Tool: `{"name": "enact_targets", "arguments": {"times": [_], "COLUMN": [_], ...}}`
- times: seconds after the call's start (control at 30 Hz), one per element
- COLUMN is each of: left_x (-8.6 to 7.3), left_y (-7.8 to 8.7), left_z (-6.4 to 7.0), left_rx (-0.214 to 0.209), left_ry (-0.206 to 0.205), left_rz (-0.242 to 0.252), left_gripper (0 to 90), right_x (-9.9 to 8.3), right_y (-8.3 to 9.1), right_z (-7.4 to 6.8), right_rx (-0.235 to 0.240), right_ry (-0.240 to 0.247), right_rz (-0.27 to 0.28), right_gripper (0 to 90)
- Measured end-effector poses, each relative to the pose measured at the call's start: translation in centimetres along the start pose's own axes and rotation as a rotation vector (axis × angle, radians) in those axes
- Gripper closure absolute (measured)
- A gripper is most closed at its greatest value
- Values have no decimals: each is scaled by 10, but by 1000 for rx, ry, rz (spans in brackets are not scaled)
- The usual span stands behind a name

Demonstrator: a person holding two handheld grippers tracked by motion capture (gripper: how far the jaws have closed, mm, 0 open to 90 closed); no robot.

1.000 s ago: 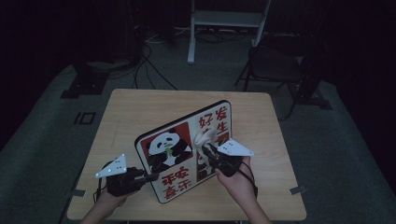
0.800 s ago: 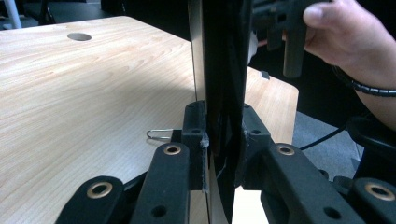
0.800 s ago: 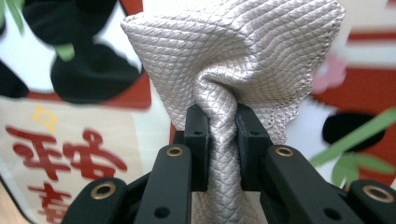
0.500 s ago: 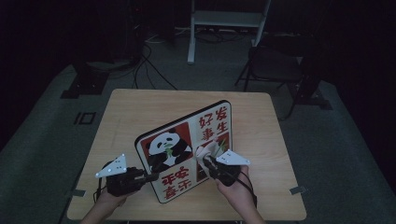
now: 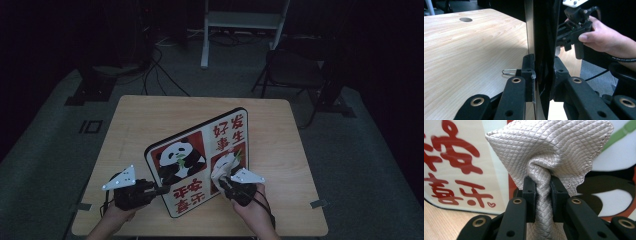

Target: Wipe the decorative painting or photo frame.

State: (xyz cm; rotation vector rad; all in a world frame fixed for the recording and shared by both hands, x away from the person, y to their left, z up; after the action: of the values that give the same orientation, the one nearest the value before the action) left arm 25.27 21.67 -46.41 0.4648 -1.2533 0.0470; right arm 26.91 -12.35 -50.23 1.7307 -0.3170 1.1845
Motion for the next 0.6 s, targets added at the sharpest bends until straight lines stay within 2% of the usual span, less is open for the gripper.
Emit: {"name": "enact_targets", "arguments": {"times": [0.6], "left_x": [0], "left_y": [0], "left_z": [0], "left_rx": [-2], "left_ry": [0], "left_rz": [0], "left_gripper": [780], "right_x": [-23], "right_y": [-11], "right_z": [0], "right_rx": [7], "right_ry": [4], "right_rz": [-87], "right_gripper": [777]}}
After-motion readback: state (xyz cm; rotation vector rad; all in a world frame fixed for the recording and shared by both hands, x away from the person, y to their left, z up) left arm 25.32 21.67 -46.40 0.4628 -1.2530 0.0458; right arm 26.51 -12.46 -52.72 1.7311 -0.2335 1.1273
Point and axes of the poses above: each handheld gripper's, and its own axes: y roughly backward along the jaws, x roughly out of its top, z roughly to its right, the point moved 1 cm from there along -y, roughly forward along the jaws, and after that the axes turned 4 degrees about -x, right-handed, at the moved point
